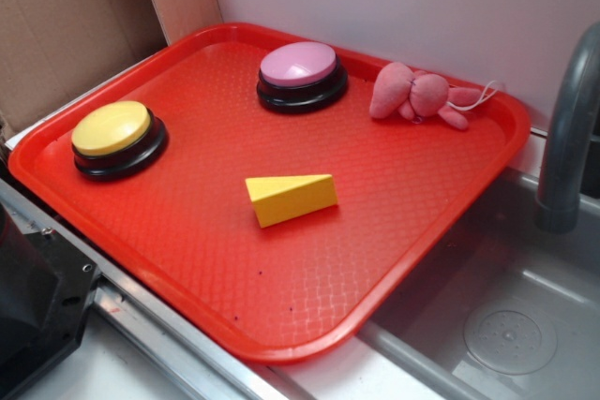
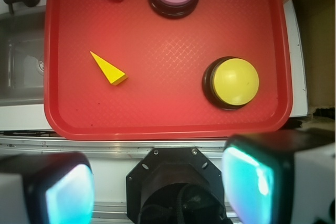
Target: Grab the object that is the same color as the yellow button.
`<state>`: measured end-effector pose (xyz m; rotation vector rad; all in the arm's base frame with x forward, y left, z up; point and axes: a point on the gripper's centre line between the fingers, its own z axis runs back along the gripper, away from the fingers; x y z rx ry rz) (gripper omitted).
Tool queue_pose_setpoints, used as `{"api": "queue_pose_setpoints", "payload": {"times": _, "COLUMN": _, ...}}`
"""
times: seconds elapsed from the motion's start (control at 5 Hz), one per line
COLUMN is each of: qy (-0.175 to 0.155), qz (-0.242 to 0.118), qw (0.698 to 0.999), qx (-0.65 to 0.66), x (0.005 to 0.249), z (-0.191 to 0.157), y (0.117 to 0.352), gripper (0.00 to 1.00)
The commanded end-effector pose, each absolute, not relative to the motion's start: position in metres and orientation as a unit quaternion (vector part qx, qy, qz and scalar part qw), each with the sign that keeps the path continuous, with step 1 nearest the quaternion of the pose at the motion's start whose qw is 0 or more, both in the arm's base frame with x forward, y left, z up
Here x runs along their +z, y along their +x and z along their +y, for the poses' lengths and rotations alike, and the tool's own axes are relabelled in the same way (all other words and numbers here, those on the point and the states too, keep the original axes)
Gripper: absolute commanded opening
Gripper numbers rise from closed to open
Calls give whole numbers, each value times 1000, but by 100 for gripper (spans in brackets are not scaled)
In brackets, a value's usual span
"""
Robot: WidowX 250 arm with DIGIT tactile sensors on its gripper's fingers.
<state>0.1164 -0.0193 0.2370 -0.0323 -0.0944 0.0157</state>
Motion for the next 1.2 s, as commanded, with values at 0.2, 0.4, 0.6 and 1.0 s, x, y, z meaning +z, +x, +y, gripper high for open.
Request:
{"api": "queue_pose_setpoints", "payload": {"times": 0.2, "qy": 5, "qz": -13, "qw": 999, "qx": -49, "x": 209, "z": -19, "y": 145, "gripper": 100}}
{"api": "queue_pose_setpoints", "payload": {"times": 0.4, "qy": 24, "qz": -30, "qw": 993, "qx": -114, "x": 171, "z": -26, "y": 178, "gripper": 100}}
{"api": "queue_pose_setpoints", "payload": {"times": 0.6, "qy": 28, "qz": -50, "qw": 983, "qx": -176, "x": 135, "z": -42, "y": 198, "gripper": 100}}
{"api": "queue_pose_setpoints", "payload": {"times": 1.0, "qy": -35, "qz": -57, "qw": 967, "qx": -247, "x": 84, "z": -69, "y": 210, "gripper": 100}}
